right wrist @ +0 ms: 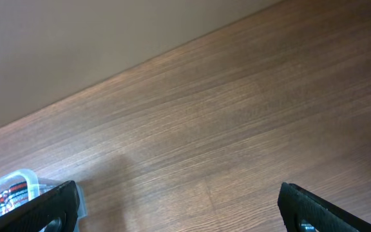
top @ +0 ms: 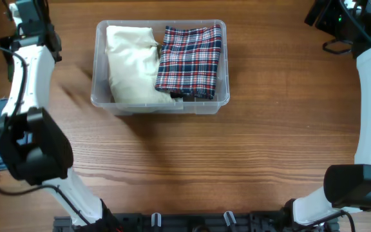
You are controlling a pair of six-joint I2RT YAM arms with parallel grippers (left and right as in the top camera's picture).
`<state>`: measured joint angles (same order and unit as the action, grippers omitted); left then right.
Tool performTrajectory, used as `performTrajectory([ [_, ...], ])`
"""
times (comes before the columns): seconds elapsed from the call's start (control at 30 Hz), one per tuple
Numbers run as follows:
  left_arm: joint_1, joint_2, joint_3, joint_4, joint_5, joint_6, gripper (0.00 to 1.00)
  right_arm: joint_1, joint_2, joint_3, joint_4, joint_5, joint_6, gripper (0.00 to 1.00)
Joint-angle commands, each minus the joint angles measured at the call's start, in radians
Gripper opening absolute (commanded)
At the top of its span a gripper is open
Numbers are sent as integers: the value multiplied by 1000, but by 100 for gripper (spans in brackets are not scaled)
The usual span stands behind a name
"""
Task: Pack container
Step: 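Move the left gripper left toward the green garment, then grasp the green garment with the left gripper and lift it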
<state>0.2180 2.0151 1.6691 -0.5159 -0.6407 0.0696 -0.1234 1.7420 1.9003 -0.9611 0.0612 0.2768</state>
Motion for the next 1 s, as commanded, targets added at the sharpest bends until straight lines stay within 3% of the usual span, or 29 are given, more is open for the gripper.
performTrajectory([
  [0.0, -5, 76, 20, 62, -51, 147, 99, 0, 3, -4, 3, 14, 14, 100],
  [0.13, -5, 139, 20, 121, -69, 238, 100, 0, 3, -4, 3, 14, 14, 100],
  [0.97, -21, 351, 20, 278, -30, 348, 100, 0, 3, -4, 3, 14, 14, 99],
])
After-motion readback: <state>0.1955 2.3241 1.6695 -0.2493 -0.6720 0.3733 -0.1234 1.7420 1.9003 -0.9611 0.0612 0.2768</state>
